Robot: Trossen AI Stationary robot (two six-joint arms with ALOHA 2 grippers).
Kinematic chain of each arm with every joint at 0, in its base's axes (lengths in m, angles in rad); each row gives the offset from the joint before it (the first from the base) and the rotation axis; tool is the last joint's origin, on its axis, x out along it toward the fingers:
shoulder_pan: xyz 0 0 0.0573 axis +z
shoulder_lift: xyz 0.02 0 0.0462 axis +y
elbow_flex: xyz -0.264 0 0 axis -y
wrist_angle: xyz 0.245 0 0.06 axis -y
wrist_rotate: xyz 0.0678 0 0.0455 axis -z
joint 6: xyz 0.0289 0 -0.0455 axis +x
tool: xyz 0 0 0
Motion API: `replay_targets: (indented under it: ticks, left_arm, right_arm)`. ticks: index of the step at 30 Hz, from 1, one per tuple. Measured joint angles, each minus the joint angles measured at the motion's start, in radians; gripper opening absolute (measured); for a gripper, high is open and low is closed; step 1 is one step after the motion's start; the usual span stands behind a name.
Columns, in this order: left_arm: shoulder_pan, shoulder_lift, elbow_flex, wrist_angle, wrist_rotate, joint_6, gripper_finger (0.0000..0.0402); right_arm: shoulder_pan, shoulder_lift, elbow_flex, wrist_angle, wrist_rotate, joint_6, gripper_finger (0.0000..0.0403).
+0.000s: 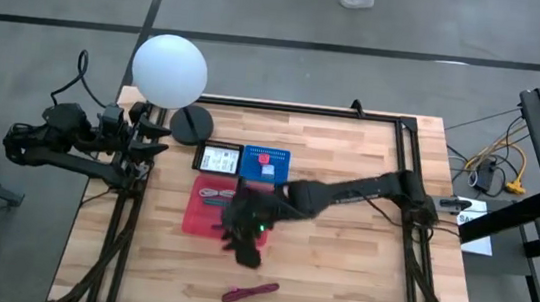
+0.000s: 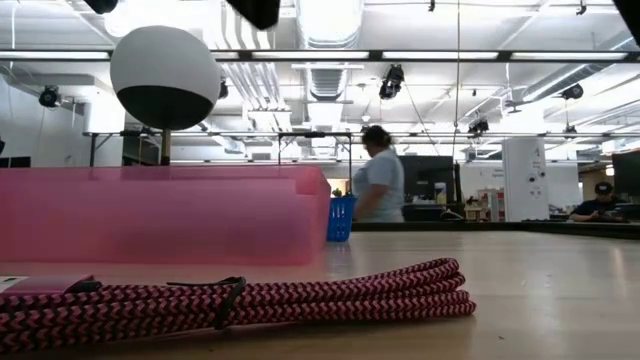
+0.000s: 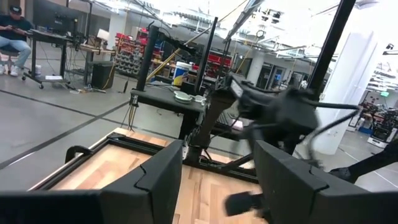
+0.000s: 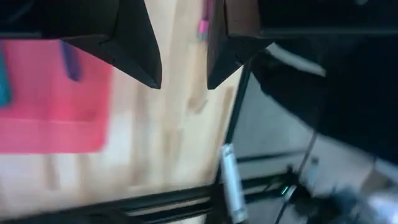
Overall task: Pick and place items into bin
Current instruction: Put the black red charger cable into the pink bin
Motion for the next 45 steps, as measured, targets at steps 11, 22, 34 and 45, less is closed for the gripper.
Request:
replay_targets:
  ticks: [11,22,34,45]
  left_arm:
    - [0.000,0.000,0.000,-0.018,0.000,0.000,0.0183]
    - [0.000,0.000,0.000,-0.019,0.000,0.000,0.0183]
    - [0.000,0.000,0.000,-0.019,0.000,0.000,0.0183]
    - [0.000,-0.002,0.000,-0.021,0.000,0.000,0.0183]
  right_arm:
    - [0.181,0.005,-0.030,-0.160,0.215,-0.093,0.0159]
    - [0.251,0.006,-0.220,-0.143,0.215,-0.104,0.0214]
    - [0.265,0.006,-0.408,0.010,0.203,-0.116,0.0210]
    - [0.294,0.056,-0.435,0.019,0.197,-0.151,0.0208]
